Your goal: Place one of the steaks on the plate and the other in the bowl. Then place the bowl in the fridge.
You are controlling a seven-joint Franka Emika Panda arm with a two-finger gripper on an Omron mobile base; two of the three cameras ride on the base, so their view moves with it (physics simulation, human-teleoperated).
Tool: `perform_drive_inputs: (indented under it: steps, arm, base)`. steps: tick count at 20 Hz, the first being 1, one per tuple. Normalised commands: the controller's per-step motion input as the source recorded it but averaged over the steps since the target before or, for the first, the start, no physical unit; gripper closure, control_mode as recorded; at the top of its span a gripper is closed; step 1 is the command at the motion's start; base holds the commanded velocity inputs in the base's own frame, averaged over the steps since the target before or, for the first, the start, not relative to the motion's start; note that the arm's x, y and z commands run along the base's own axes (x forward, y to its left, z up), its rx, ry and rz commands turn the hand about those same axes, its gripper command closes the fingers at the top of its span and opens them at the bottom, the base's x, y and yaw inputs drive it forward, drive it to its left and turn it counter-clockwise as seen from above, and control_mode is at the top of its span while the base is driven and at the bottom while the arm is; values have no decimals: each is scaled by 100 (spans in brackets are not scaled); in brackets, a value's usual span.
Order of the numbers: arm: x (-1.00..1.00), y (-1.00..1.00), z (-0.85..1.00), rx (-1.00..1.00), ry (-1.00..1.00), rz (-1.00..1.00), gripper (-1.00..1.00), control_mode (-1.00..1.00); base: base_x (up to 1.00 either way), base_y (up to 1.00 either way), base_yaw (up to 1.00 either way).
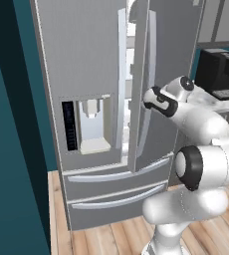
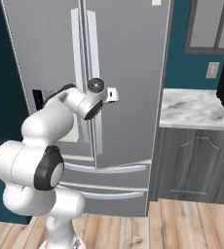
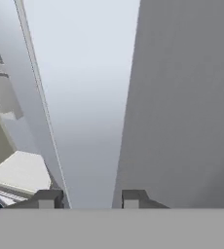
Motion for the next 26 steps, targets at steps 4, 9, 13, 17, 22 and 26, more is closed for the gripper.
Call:
perform_drive_inputs:
  steps: [4,9,13,17,22,26]
  arm:
    - [-94,-91,11,11,0,7,100,-100]
    - [-92,-93,8,12,0,8,100,-100]
    - [-36,-50,0,4,0,6,100,-100]
    - [-11,0,0,0,0,2,-100,-100]
    - [-15,0,0,0,0,1,-100,-100]
    - [-17,-16,0,-2,0,0,-100,-100]
  base:
    - [0,0,0]
    - [0,0,0]
    - [0,0,0]
    - [0,0,0]
    - [0,0,0]
    - [0,0,0]
